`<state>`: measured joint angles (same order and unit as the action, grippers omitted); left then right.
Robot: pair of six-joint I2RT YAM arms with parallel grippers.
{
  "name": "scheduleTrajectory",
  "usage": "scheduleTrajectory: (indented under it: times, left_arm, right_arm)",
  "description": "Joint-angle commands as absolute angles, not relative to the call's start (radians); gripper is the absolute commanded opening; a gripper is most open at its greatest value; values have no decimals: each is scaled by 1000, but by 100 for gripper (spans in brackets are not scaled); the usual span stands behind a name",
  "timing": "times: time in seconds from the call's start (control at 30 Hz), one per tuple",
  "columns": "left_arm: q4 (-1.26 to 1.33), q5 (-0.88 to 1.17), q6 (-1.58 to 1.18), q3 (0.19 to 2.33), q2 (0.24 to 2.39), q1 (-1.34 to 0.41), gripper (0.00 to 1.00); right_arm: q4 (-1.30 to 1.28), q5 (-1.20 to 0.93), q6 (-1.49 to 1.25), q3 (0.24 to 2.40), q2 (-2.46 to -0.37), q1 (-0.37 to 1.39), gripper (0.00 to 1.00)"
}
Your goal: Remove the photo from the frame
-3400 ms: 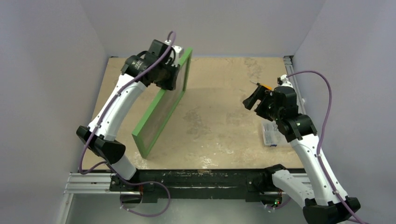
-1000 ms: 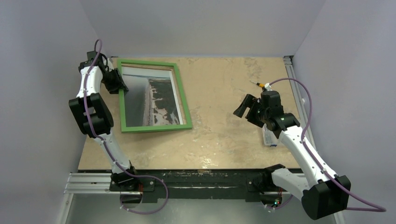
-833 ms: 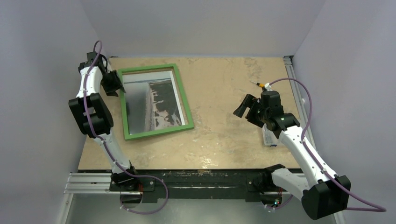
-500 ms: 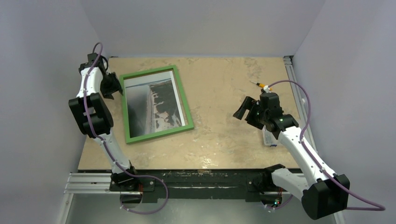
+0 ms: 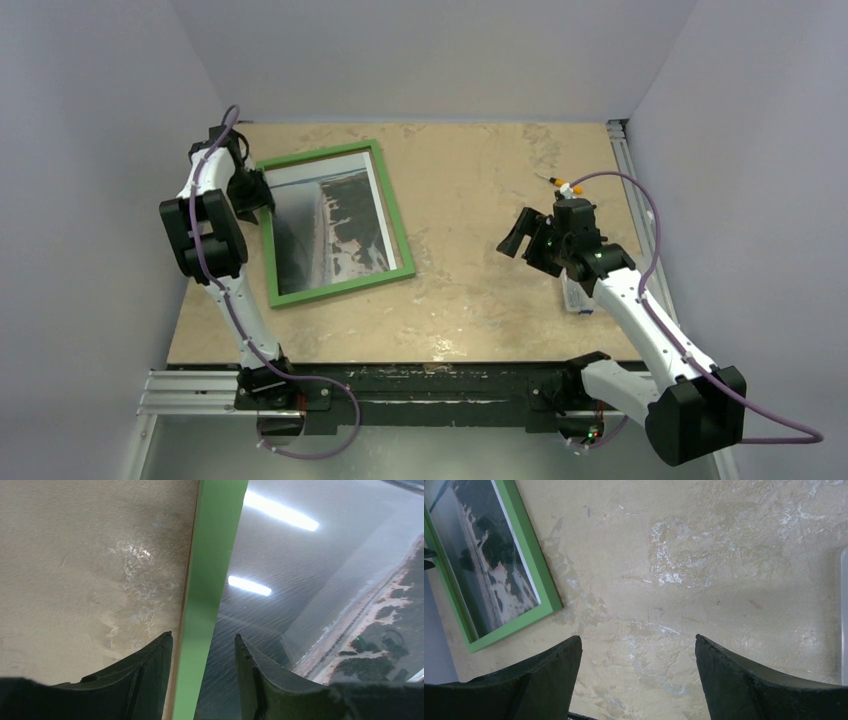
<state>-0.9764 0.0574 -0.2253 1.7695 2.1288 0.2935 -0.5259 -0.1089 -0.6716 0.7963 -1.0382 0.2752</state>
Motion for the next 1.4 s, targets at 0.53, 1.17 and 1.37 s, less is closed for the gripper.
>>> scheduleTrajectory:
  times: [0.53,1.17,1.37]
  left_arm:
    - [-1026,28,-200,1866,2200,283,2]
    - [-1050,-119,-267,1798,1918,-34,0]
    - [-977,-44,-415,1754,1940,-152,0]
  right_arm:
    - [-548,-111,-650,861,-1043,282,83]
    - [-602,-89,-614,838,-973,282,83]
    - [-659,-40,-607,857,-935,282,83]
